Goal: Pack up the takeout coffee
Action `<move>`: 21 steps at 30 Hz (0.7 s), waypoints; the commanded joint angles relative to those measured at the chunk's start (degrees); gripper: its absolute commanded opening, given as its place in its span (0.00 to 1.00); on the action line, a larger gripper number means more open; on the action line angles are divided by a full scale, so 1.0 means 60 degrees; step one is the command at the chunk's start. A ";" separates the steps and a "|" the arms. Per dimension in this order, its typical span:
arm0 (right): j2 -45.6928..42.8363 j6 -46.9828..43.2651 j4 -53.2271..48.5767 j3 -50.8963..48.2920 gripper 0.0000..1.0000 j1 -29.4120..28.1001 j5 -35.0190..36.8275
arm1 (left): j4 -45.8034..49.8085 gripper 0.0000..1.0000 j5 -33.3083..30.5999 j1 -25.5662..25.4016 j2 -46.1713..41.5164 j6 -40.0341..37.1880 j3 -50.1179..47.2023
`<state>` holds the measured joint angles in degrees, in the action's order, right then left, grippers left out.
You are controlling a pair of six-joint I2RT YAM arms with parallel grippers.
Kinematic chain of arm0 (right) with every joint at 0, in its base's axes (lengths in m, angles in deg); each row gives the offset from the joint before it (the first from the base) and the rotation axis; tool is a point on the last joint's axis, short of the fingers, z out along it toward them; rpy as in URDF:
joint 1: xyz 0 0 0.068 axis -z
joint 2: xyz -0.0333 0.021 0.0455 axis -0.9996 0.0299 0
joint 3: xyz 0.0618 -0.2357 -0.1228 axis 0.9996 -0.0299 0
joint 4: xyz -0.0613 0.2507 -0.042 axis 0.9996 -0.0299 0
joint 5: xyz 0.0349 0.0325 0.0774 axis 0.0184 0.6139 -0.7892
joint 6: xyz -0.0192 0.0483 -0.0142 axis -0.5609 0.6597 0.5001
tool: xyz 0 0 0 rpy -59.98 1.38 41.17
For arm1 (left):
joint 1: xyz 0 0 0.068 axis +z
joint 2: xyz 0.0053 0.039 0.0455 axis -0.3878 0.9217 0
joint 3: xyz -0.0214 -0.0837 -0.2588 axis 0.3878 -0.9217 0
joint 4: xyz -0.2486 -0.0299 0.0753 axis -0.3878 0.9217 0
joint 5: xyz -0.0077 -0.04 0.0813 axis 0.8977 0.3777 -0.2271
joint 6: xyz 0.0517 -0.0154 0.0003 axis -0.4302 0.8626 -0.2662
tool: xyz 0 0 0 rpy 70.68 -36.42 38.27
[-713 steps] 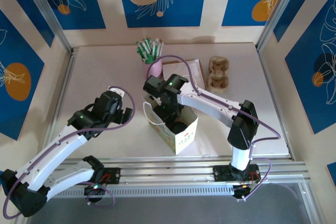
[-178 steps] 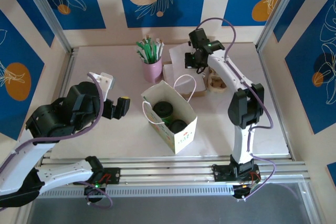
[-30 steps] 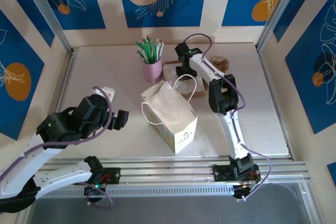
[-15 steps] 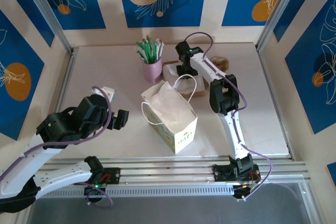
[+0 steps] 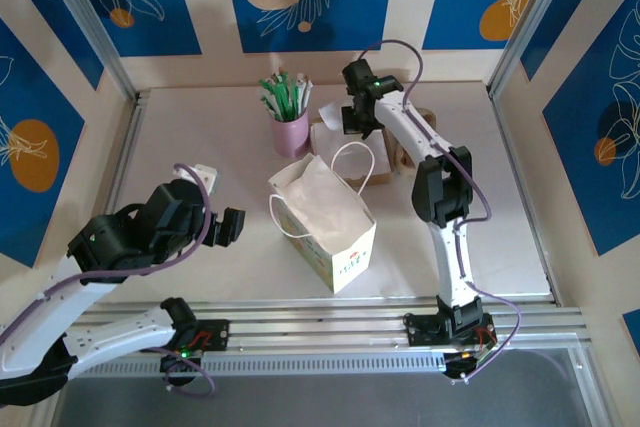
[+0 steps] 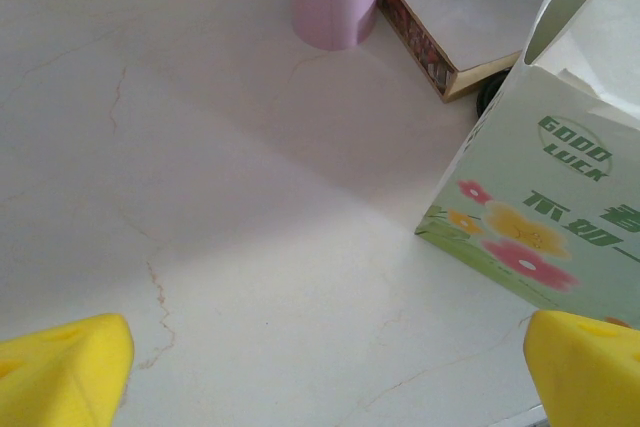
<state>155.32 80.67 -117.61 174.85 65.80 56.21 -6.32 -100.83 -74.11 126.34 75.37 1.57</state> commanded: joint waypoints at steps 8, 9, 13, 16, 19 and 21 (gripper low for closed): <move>-0.2889 0.0148 0.0227 -0.1109 0.00 0.0339 0.0103 | -0.0107 1.00 -0.0130 -0.0025 -0.0162 0.0091 -0.0082; -0.3346 0.0202 0.0315 -0.1294 0.00 0.0437 0.0069 | -0.0189 1.00 -0.0139 -0.0022 -0.0192 0.0087 -0.0144; -0.5349 0.0394 0.0926 -0.2166 0.00 0.0595 -0.0283 | -0.0599 1.00 -0.0108 -0.0025 -0.0336 0.0046 -0.0473; -0.7038 0.0519 0.1724 -0.3188 0.00 0.0517 -0.0669 | -0.0925 1.00 -0.0104 -0.0022 -0.0370 -0.0022 -0.0649; -0.8650 0.0780 0.2435 -0.4269 0.00 0.0456 -0.1678 | -0.1180 1.00 -0.0131 -0.0023 -0.0370 -0.0109 -0.0805; -0.9286 0.0913 0.2404 -0.4615 0.00 0.0319 -0.2592 | -0.1282 1.00 -0.0177 -0.0023 -0.0370 -0.0167 -0.0870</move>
<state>102.73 84.06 -106.20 150.27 68.65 49.52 -11.43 -100.83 -74.11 124.44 75.17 -2.71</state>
